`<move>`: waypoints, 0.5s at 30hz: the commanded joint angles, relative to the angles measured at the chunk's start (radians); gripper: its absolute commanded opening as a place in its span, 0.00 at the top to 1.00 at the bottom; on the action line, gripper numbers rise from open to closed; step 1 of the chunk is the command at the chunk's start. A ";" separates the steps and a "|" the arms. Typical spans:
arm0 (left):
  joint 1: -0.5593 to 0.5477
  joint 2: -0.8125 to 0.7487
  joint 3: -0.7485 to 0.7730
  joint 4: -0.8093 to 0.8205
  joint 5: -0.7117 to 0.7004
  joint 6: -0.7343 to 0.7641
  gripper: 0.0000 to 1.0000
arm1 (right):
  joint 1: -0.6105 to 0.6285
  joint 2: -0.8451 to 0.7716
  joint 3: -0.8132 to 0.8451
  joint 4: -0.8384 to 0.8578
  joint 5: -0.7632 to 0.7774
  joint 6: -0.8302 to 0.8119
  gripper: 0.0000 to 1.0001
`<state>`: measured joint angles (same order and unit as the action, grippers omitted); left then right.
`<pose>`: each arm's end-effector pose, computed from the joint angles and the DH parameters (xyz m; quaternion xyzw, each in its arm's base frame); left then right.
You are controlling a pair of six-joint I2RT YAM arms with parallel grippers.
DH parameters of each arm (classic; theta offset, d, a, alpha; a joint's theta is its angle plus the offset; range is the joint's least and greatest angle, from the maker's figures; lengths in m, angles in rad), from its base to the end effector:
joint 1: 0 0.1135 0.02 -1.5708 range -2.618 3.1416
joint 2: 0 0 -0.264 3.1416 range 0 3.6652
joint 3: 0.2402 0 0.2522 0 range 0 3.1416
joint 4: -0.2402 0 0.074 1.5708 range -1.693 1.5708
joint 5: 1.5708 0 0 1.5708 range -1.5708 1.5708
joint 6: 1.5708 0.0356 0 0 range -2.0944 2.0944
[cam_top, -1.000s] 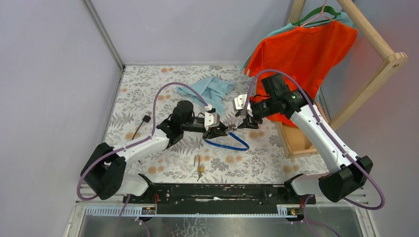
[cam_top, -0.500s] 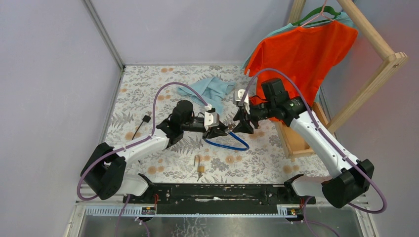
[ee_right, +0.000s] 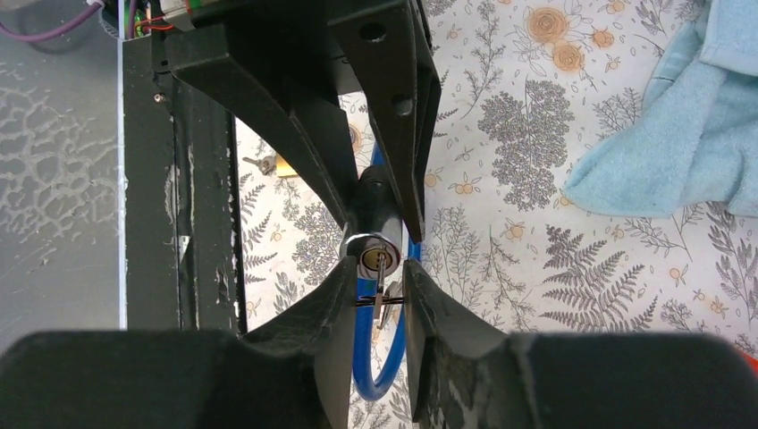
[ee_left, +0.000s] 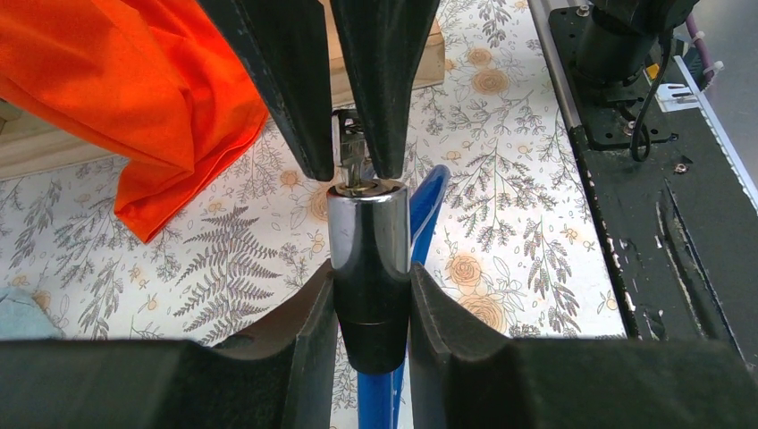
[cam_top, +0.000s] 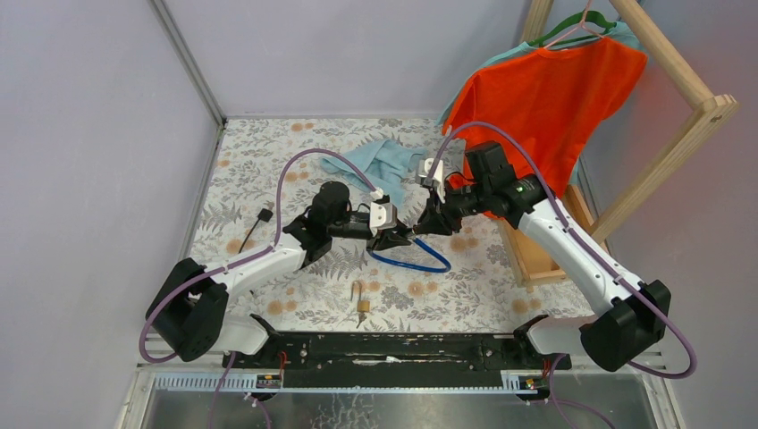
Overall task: Lock with the key
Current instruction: Lock the lock.
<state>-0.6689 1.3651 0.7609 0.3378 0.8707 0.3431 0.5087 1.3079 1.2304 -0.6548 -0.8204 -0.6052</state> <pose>0.2148 -0.2045 0.2566 0.5732 0.5063 -0.4200 0.4887 0.2261 0.1559 0.3436 -0.5806 0.6252 0.3458 0.3904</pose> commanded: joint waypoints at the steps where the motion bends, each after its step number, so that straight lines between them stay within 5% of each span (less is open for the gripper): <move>1: -0.006 0.001 -0.018 -0.030 -0.022 0.001 1.00 | 0.008 -0.002 0.031 -0.019 0.048 -0.028 0.73; 10: -0.005 -0.004 -0.025 -0.031 -0.022 0.002 1.00 | 0.008 -0.018 0.048 -0.058 0.092 -0.167 1.00; 15: -0.005 -0.005 -0.029 -0.025 -0.020 -0.006 1.00 | 0.008 -0.035 0.039 -0.089 0.096 -0.305 1.00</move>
<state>-0.6689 1.3651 0.7563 0.3359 0.8455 0.3424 0.5182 1.3041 1.2461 -0.6811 -0.7864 -0.7570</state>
